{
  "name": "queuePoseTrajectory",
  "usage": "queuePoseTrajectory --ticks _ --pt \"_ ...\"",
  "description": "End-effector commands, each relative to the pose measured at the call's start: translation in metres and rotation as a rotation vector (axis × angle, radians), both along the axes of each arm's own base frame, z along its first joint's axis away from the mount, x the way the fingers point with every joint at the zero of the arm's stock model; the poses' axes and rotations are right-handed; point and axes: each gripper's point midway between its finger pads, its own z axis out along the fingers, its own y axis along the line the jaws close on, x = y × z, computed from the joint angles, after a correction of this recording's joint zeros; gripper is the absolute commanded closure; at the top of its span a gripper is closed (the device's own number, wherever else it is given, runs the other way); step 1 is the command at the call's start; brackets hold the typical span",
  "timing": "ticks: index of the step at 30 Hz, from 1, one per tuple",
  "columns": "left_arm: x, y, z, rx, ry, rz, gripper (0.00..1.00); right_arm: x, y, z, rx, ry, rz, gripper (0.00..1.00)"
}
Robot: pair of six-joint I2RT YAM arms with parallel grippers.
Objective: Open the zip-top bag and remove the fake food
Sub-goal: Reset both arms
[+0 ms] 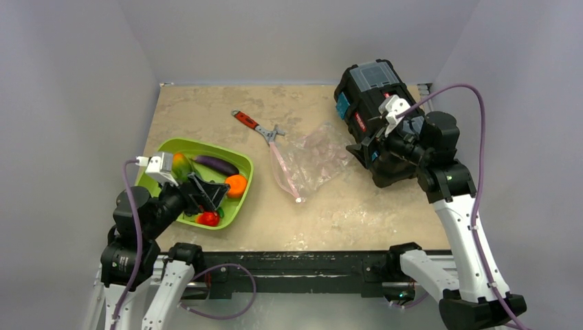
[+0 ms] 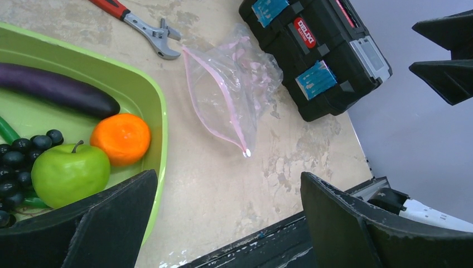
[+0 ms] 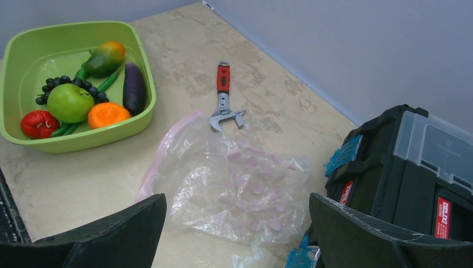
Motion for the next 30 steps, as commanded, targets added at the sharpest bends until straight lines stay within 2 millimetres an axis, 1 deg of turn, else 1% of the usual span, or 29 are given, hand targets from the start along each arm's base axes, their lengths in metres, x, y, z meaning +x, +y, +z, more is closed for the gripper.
queuePoseTrajectory --ticks 1,7,19,30 --pt "-0.011 -0.001 0.016 0.007 -0.055 -0.024 0.0 0.001 -0.003 0.025 0.07 -0.039 -0.041 0.01" --pt "-0.016 -0.002 0.017 0.016 -0.069 -0.039 0.0 0.006 -0.011 0.026 0.111 -0.042 -0.109 0.01" --pt "-0.019 -0.001 0.012 0.04 -0.059 -0.05 0.0 -0.001 -0.01 0.022 0.129 -0.039 -0.073 0.01" --pt "-0.02 0.0 0.001 0.07 -0.042 -0.06 0.0 -0.001 -0.022 0.02 0.14 -0.051 -0.112 0.01"
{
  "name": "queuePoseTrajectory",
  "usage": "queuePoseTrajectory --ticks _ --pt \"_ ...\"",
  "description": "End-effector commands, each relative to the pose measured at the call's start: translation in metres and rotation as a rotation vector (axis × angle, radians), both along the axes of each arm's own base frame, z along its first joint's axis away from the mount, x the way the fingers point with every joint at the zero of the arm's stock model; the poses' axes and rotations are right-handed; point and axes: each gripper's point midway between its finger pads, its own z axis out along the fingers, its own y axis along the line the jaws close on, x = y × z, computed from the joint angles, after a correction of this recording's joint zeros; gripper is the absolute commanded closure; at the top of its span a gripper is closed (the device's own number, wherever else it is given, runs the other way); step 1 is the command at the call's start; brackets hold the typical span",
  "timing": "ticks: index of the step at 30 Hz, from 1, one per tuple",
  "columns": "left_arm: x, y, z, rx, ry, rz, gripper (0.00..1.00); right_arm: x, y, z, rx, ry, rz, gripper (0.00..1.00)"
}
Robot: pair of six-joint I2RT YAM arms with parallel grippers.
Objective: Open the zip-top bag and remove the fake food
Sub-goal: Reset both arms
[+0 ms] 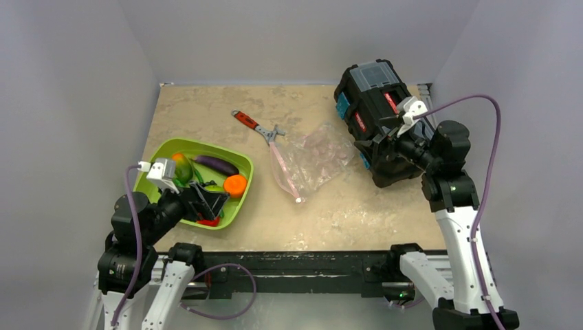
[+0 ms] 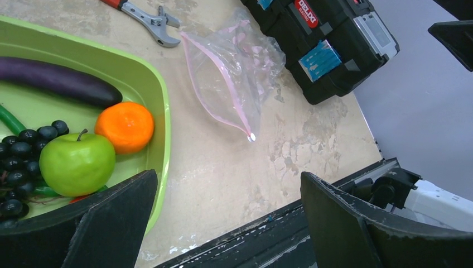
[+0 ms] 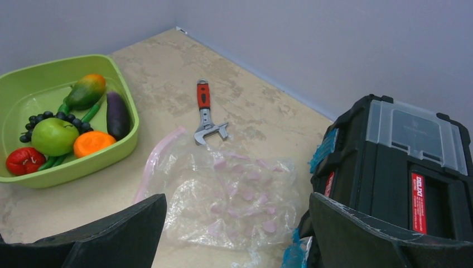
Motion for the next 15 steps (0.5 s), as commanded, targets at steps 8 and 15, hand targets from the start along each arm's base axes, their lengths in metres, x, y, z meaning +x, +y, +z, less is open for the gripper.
queuePoseTrajectory --ticks 8,15 --pt "0.002 0.001 0.003 0.046 -0.035 -0.024 0.0 0.002 -0.01 0.009 0.035 -0.031 -0.026 0.01" --pt "0.012 -0.003 -0.006 0.039 -0.017 -0.038 0.0 0.008 -0.013 0.005 0.04 -0.02 -0.041 0.01"
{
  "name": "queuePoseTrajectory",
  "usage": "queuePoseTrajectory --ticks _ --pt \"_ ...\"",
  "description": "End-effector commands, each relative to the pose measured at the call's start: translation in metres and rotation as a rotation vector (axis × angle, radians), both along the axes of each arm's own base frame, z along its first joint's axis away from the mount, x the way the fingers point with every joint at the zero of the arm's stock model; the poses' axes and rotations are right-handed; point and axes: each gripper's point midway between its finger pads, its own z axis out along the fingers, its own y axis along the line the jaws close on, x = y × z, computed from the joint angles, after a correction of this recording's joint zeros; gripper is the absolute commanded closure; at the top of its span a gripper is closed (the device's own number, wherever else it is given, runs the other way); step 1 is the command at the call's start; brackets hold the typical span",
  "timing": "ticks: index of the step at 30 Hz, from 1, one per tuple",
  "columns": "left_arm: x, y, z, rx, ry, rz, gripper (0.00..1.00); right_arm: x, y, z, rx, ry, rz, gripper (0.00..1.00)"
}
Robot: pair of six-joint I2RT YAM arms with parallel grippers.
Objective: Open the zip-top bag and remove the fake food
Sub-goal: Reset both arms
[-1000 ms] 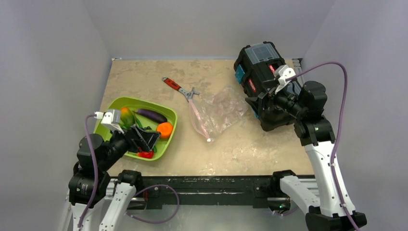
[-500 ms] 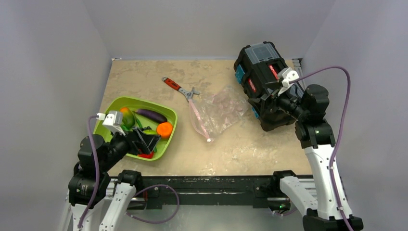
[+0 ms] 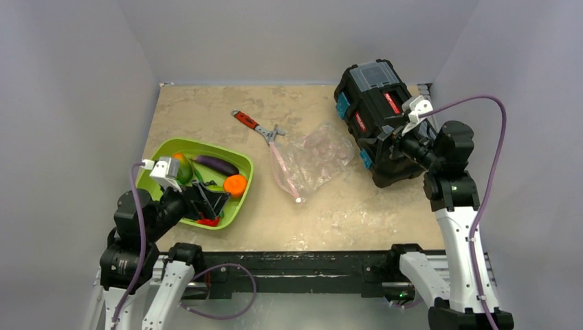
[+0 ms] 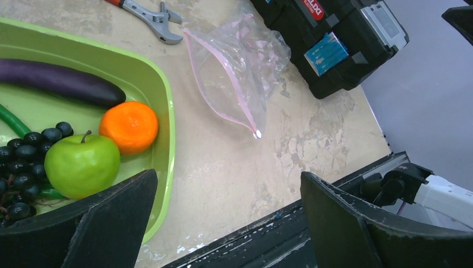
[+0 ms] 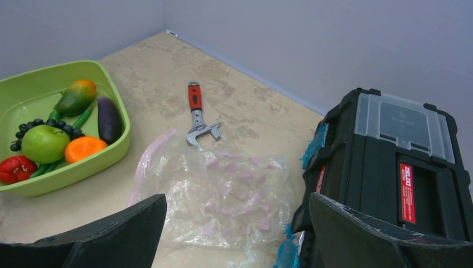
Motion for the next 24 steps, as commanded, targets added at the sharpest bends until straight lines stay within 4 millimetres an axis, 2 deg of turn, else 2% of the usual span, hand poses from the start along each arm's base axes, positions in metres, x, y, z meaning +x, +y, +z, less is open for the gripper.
queuePoseTrajectory --ticks 1,24 --pt "0.01 -0.004 -0.002 0.005 -0.013 -0.023 0.0 0.004 0.0 0.004 0.017 -0.02 -0.002 0.01" --pt "0.02 -0.007 -0.006 0.007 0.004 -0.038 0.0 0.01 -0.009 -0.006 0.007 -0.016 -0.054 0.01"
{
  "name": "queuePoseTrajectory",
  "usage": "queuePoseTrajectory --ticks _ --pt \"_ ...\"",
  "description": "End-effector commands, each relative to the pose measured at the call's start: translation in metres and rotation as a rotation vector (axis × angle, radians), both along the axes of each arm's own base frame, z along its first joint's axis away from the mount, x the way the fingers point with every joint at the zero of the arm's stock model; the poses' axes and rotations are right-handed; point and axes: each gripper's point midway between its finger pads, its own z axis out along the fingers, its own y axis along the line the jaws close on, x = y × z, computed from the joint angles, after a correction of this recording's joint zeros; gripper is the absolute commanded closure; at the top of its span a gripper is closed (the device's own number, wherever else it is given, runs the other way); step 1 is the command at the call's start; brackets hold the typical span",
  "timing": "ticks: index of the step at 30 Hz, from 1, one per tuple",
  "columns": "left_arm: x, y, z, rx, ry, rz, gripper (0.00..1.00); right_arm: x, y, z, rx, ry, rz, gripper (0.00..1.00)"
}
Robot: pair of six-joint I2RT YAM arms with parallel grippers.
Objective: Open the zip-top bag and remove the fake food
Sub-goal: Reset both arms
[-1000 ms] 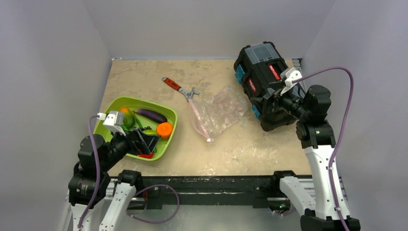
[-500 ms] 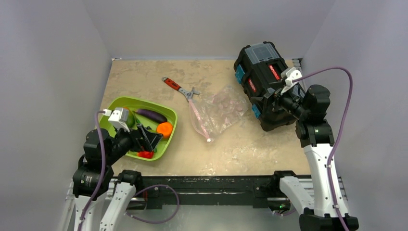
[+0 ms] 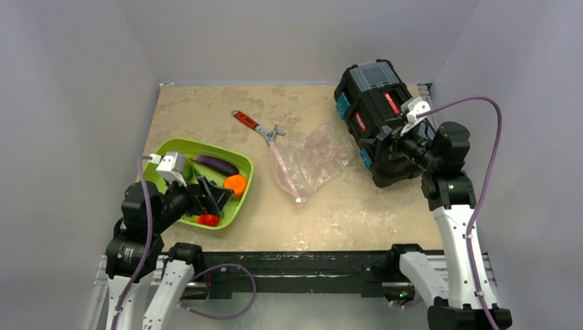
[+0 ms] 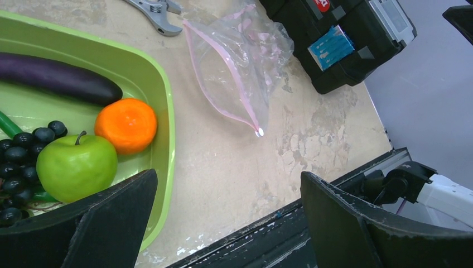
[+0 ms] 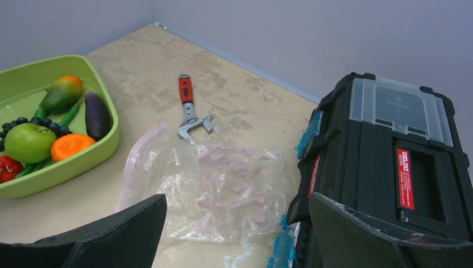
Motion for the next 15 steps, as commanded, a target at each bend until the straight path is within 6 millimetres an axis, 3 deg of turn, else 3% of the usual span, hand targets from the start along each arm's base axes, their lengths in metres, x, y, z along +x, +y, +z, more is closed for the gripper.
queuePoseTrajectory --ticks 1,15 --pt "0.0061 -0.0022 0.0085 0.005 -0.042 -0.019 0.0 0.0017 -0.0051 0.0114 0.009 -0.044 -0.029 0.01" --pt "0.0076 -0.002 0.0061 0.01 -0.038 -0.018 0.0 0.0027 -0.0082 0.01 0.015 -0.04 -0.046 0.01"
